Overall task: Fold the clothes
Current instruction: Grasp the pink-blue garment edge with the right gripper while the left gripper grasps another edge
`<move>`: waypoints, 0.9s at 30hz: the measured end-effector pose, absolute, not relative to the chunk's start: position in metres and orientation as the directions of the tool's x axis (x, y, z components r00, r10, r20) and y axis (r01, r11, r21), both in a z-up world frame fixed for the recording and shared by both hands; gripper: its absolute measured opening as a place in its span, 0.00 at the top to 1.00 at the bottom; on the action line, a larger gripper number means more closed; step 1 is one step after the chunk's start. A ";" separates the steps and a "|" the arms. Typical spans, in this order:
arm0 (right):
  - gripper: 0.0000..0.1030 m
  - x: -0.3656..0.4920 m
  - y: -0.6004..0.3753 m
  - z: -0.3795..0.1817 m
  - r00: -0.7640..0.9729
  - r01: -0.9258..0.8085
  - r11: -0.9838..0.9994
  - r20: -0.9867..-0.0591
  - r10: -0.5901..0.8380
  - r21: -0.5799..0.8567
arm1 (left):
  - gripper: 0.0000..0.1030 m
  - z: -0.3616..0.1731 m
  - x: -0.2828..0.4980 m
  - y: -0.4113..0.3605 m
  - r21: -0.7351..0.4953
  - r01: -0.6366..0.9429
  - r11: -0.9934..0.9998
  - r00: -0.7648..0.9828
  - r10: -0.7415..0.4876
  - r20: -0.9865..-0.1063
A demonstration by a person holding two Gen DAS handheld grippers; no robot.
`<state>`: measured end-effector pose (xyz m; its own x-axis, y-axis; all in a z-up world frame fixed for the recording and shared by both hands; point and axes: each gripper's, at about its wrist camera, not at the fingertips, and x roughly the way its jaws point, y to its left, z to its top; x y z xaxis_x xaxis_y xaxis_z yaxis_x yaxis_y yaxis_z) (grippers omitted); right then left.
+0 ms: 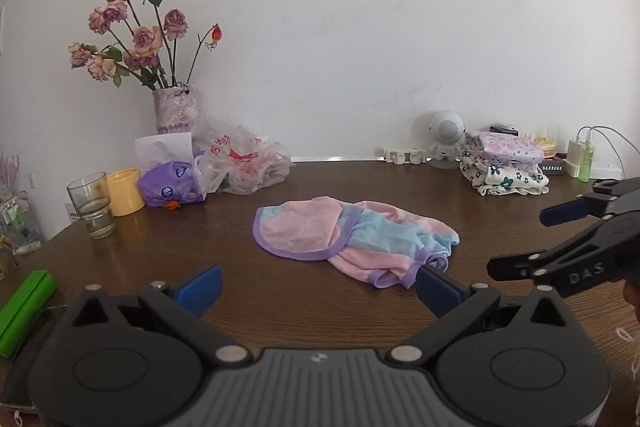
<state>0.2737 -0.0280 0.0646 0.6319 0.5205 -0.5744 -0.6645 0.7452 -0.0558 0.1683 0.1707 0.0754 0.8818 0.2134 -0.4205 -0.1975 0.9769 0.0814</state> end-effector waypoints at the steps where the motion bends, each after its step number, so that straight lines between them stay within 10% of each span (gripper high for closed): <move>1: 0.02 0.287 -0.019 0.057 0.633 -0.664 0.743 -0.590 0.501 -0.081 | 0.00 0.071 0.176 0.173 0.077 -0.190 0.979 0.878 0.205 -0.433; 9: 0.36 0.343 0.020 0.013 0.596 -0.676 0.725 -0.676 0.434 -0.131 | 0.01 0.041 0.232 0.178 0.098 -0.161 0.982 0.863 0.188 -0.469; 13: 0.98 0.349 0.024 0.010 0.575 -0.676 0.733 -0.682 0.453 -0.083 | 0.06 0.032 0.255 0.177 0.102 -0.147 0.984 0.856 0.178 -0.486; 27: 0.99 0.270 -0.080 0.084 0.487 -0.695 0.667 -0.506 0.712 0.269 | 0.11 0.027 0.226 0.124 0.064 -0.019 0.998 0.884 0.047 -0.465</move>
<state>0.2701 -0.0797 0.0835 0.4868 0.7121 -0.5059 -0.6952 0.6665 0.2692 0.2262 0.1239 0.0266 0.8839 0.0471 -0.4653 -0.0194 0.9977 0.0642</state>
